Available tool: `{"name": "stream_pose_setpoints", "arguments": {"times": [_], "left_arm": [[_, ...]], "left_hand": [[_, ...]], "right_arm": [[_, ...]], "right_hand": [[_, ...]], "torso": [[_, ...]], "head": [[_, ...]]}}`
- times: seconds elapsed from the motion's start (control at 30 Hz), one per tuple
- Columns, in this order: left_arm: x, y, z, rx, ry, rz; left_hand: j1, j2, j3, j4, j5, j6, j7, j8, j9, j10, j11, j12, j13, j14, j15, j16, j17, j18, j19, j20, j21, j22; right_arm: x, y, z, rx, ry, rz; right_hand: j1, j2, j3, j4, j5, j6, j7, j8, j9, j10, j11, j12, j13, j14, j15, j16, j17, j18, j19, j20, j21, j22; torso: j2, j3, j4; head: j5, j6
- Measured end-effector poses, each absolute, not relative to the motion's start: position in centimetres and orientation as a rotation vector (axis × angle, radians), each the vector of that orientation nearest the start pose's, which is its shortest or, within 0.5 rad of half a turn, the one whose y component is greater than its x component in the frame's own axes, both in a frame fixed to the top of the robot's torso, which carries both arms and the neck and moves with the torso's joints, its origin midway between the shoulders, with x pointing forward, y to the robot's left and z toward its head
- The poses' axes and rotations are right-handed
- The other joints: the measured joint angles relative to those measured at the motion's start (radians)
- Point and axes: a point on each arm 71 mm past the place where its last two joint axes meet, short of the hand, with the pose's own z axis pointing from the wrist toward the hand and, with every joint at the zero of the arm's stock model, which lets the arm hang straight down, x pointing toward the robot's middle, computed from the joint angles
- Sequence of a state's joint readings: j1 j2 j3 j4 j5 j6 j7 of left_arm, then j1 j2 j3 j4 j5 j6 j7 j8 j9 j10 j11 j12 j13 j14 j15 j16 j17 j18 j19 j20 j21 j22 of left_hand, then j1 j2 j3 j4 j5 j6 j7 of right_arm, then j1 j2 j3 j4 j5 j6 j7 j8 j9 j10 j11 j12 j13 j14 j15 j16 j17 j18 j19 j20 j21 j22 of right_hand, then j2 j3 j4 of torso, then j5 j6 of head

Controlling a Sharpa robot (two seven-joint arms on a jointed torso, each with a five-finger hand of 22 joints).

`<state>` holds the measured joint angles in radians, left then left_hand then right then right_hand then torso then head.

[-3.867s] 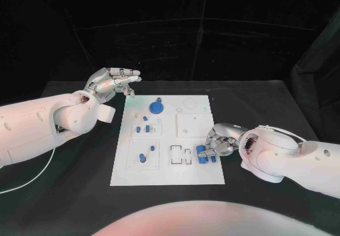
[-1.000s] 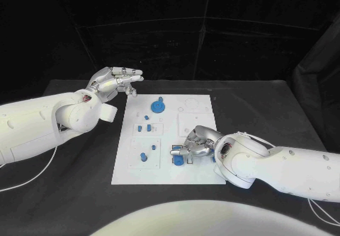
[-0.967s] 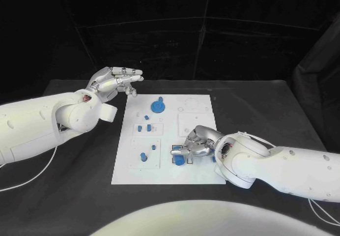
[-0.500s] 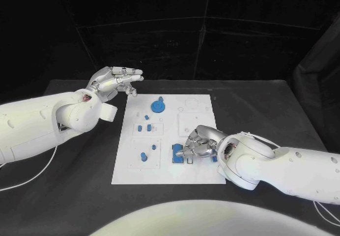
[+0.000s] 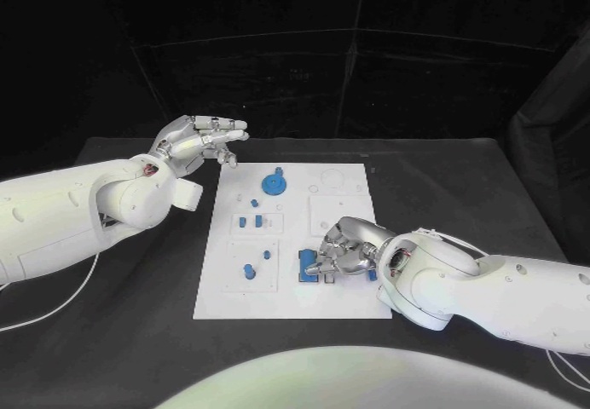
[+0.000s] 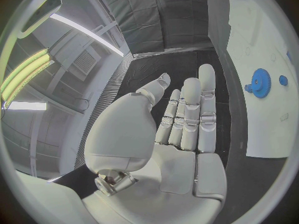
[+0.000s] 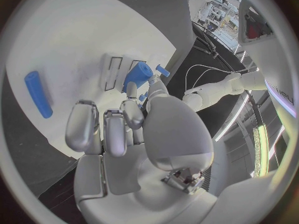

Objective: Assemble the parts on the task board

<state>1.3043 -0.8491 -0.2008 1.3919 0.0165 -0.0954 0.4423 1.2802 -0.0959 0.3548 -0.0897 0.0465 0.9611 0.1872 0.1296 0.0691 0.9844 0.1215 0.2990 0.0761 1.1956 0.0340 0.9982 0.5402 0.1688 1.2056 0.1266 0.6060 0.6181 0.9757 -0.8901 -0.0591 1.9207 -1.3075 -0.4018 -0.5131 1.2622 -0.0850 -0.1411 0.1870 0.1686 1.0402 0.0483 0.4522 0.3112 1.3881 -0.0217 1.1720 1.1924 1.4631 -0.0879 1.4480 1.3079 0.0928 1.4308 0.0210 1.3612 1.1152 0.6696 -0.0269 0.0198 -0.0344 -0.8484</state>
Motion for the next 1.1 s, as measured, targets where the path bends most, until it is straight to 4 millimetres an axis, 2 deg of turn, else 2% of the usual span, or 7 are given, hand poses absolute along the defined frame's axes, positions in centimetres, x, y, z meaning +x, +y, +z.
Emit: {"name": "stream_pose_setpoints", "arguments": {"times": [0.3, 0.53, 0.57, 0.67, 0.87, 1.1], "left_arm": [[50.67, 24.61, -18.75, -1.032, 1.502, -1.586], [50.67, 24.59, -18.75, -1.033, 1.503, -1.586], [50.67, 24.59, -18.76, -1.033, 1.503, -1.586], [50.66, 24.58, -18.76, -1.033, 1.504, -1.586], [50.65, 24.57, -18.76, -1.034, 1.505, -1.587], [50.62, 24.67, -18.77, -1.035, 1.506, -1.585]], "left_hand": [[0.0, 0.0, -0.001, -0.001, 0.0, 0.0, 0.0, 0.002, 0.0, 0.0, 0.0, 0.003, 0.0, 0.0, 0.0, 0.0, -0.001, 0.0, 0.0, 0.0, -0.002, -0.001], [0.0, 0.0, -0.003, -0.003, 0.0, 0.0, 0.0, 0.004, 0.0, 0.0, 0.0, 0.007, -0.001, 0.0, 0.0, 0.0, -0.002, 0.0, 0.0, 0.0, -0.005, -0.002], [0.0, 0.0, -0.003, -0.003, 0.0, 0.0, 0.0, 0.004, 0.0, 0.0, 0.0, 0.007, -0.001, 0.0, 0.0, 0.0, -0.002, 0.0, 0.0, 0.0, -0.005, -0.002], [0.0, 0.0, -0.003, -0.003, 0.0, 0.0, 0.0, 0.004, 0.0, 0.0, 0.0, 0.007, -0.001, 0.0, 0.0, 0.0, -0.002, 0.0, 0.0, 0.0, -0.005, -0.002], [0.0, 0.0, -0.003, -0.003, 0.0, 0.0, 0.0, 0.004, 0.0, 0.0, 0.0, 0.007, -0.001, 0.0, 0.0, 0.0, -0.002, 0.0, 0.0, 0.0, -0.005, -0.002], [0.0, 0.0, -0.003, -0.003, 0.0, 0.0, 0.0, 0.004, 0.0, -0.004, 0.004, 0.007, -0.001, 0.0, 0.0, 0.0, -0.002, 0.0, 0.0, 0.0, -0.005, -0.002]], "right_arm": [[35.53, -13.82, -25.06, 0.209, 2.026, 0.738], [35.69, -13.95, -25.29, 0.198, 2.04, 0.728], [35.73, -13.94, -25.35, 0.197, 2.043, 0.726], [35.89, -13.78, -25.55, 0.192, 2.053, 0.717], [36.01, -13.4, -25.83, 0.173, 2.077, 0.7], [36.0, -13.54, -26.0, 0.15, 2.099, 0.676]], "right_hand": [[-0.003, 0.005, -0.003, -0.003, 0.0, 0.0, 0.0, 0.006, 0.003, 0.004, -0.004, 0.004, 0.004, 0.0, 0.0, 0.0, 0.0, 0.0, 0.004, -0.004, 0.0, 0.003], [0.015, 0.024, -0.003, -0.016, 0.0, 0.0, 0.0, 0.012, 0.01, 0.005, -0.005, 0.008, 0.008, 0.002, -0.002, 0.0, 0.0, 0.0, 0.004, -0.004, 0.0, 0.007], [0.015, 0.035, -0.002, -0.018, 0.0, 0.0, 0.0, 0.012, 0.011, 0.006, -0.006, 0.008, 0.008, 0.004, -0.004, 0.0, 0.0, 0.0, 0.004, -0.004, 0.0, 0.008], [0.028, 0.048, 0.001, -0.027, -0.002, 0.002, -0.002, 0.018, 0.014, 0.007, -0.007, 0.01, 0.012, 0.004, -0.004, 0.0, 0.0, 0.0, 0.008, -0.008, 0.004, 0.011], [0.047, 0.067, 0.009, -0.051, -0.031, 0.004, -0.004, 0.023, 0.019, 0.013, -0.012, 0.013, 0.017, 0.004, -0.004, 0.0, 0.0, 0.0, 0.007, -0.007, 0.004, 0.015], [0.051, 0.07, 0.01, -0.057, -0.038, 0.004, -0.004, 0.027, 0.019, 0.012, -0.012, 0.013, 0.018, 0.004, -0.004, 0.0, 0.0, 0.0, 0.007, -0.007, 0.004, 0.017]], "torso": [[0.0, -0.0002, 0.0006], [0.0, 0.0, -0.0012], [0.0, 0.0, -0.0012], [0.0, 0.0, -0.0012], [0.0, 0.0, -0.0003], [0.0, 0.0006, -0.0006]], "head": [[0.005, -0.003], [0.004, -0.004], [0.004, -0.004], [0.003, -0.005], [0.004, -0.008], [0.008, -0.011]]}}
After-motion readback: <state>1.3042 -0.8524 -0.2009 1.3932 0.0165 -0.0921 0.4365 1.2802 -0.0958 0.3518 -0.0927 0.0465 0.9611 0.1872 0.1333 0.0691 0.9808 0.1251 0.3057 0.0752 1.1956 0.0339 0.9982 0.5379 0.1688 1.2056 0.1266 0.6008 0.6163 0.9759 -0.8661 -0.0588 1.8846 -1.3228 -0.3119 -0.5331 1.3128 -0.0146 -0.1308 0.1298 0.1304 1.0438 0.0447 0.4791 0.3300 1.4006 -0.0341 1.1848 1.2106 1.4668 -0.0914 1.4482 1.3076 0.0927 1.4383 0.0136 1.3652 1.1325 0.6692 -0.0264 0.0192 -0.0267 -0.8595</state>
